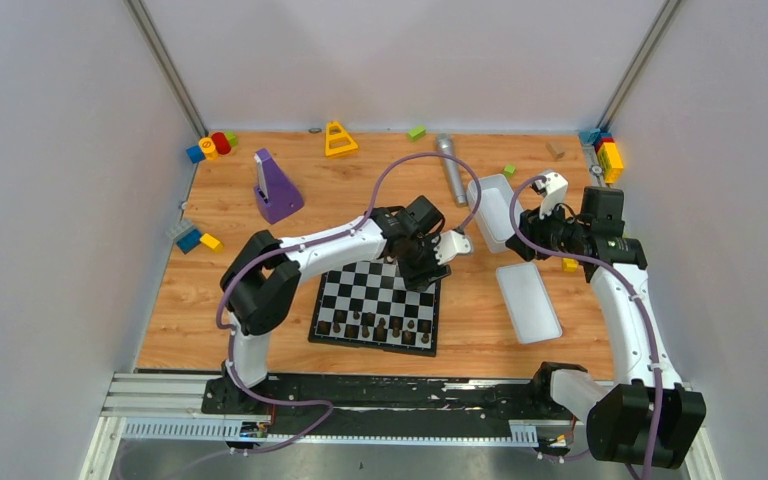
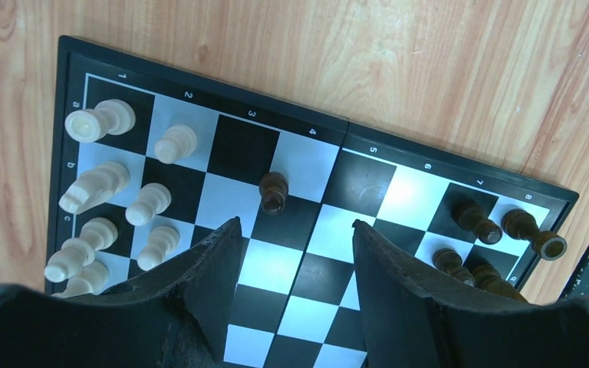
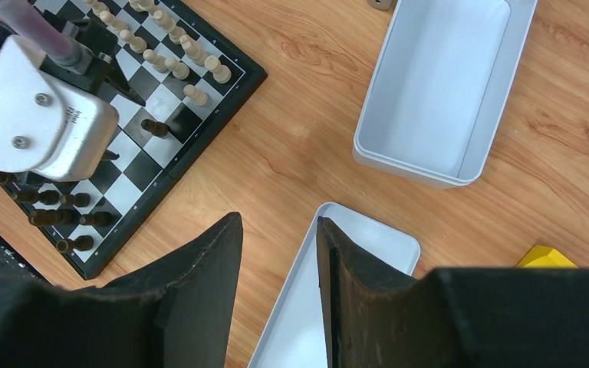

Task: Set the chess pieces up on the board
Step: Pick up the chess piece from the chessboard.

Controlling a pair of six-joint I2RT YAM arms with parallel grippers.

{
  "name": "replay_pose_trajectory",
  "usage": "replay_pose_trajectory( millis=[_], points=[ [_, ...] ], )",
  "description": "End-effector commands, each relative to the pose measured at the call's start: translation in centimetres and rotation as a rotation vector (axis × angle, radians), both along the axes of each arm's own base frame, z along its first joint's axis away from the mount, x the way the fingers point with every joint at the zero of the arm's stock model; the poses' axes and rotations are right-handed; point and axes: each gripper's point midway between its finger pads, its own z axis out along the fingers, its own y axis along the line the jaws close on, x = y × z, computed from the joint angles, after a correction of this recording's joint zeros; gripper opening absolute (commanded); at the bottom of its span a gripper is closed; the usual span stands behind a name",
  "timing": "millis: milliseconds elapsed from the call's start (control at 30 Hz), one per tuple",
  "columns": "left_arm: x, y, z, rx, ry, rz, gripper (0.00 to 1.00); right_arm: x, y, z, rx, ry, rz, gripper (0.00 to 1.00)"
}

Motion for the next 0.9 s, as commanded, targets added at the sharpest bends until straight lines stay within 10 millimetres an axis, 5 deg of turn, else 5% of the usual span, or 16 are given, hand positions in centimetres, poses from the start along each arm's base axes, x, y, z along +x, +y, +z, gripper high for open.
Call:
replay_pose_trajectory(
  millis=[0, 867],
  points=[
    [0.0, -0.9, 0.5, 0.012, 0.008, 0.024, 0.62, 0.5, 0.0, 1.1, 0.003, -0.060, 0.001, 0.41],
    [0.8, -2.4, -1.2, 0.048, 0.009, 0.022, 0.39, 0.3, 0.4, 0.3, 0.020, -0.027, 0.025, 0.41]
  ],
)
